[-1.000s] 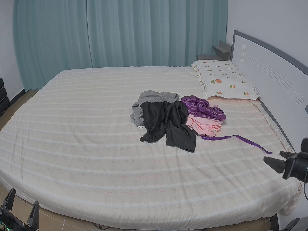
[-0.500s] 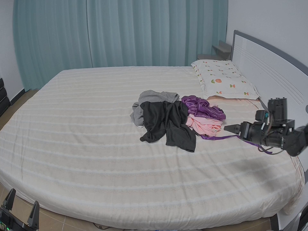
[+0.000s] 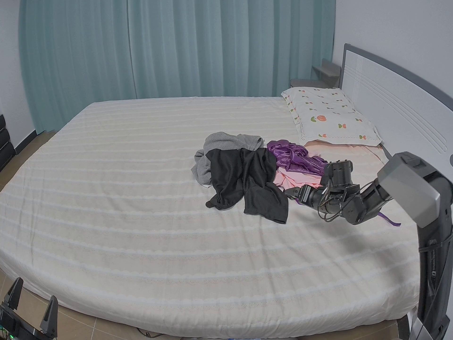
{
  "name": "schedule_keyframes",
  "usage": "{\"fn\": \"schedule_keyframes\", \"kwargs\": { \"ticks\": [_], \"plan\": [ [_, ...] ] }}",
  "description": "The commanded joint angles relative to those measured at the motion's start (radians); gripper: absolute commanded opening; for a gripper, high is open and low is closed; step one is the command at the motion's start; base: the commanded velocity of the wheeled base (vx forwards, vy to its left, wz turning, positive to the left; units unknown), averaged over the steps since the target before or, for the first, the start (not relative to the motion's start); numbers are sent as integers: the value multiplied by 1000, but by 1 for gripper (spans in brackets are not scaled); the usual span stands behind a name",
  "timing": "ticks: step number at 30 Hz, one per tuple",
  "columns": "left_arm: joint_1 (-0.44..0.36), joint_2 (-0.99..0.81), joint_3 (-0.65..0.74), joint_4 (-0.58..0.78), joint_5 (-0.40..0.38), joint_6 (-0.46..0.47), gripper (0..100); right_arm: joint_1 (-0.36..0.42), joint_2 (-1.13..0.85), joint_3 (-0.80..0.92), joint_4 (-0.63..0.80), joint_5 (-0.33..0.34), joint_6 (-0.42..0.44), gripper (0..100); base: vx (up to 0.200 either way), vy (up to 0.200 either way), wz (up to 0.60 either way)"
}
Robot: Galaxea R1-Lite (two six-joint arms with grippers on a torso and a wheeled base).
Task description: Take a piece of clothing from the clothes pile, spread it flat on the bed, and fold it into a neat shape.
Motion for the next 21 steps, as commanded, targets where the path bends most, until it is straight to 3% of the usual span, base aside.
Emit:
{"fn": "schedule_keyframes", "kwargs": {
  "ticks": [1,5,11,21],
  "plan": [
    [0,-12,18,0,0,0,100,31,169,-106,1,-10,15,100,0,0,0],
    [0,-12,18,0,0,0,100,40,181,-144,13,-10,18,100,0,0,0],
    [0,-10,18,0,0,0,100,49,224,-253,87,-7,100,100,0,0,0],
    [0,-12,18,0,0,0,100,83,279,-359,127,1,106,100,0,0,0]
  ]
}}
